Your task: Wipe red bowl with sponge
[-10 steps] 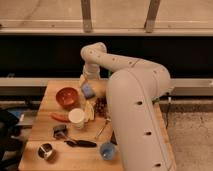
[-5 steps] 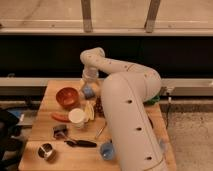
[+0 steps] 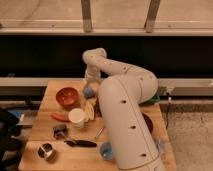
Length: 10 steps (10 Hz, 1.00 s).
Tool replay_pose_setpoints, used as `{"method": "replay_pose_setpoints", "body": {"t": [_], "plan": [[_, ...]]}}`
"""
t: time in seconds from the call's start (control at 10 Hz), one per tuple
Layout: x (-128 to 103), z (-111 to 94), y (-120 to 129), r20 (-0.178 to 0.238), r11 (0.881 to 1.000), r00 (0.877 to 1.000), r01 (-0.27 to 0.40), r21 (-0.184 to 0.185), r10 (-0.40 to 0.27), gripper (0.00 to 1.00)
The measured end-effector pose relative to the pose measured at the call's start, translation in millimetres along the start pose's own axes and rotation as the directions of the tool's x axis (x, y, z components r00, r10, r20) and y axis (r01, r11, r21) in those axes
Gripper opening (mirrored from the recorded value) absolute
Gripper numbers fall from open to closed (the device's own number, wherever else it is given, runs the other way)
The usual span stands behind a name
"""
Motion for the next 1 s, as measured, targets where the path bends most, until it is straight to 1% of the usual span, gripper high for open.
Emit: {"method": "replay_pose_setpoints", "body": {"t": [0.1,0.3,0.6,0.8,1.0], "plan": [[0.8,7.8,-3.5,-0.014,1.0,1.0,-0.004,-0.003,0.004,0.8],[-1.3,18.3,-0.8,-0.033,1.0,0.999,0.002,-0.006,-0.002,0.8],[-12.2,27.4,14.0,-0.044,0.999,0.998,0.038,-0.009,-0.038,0.8],[-18.6,29.6,22.0,-0.045,0.998,0.997,0.063,-0.019,-0.063,0.8],[-21.7,38.7,36.8,-0.055,0.995,0.994,0.091,-0.036,-0.093,0.8]]}}
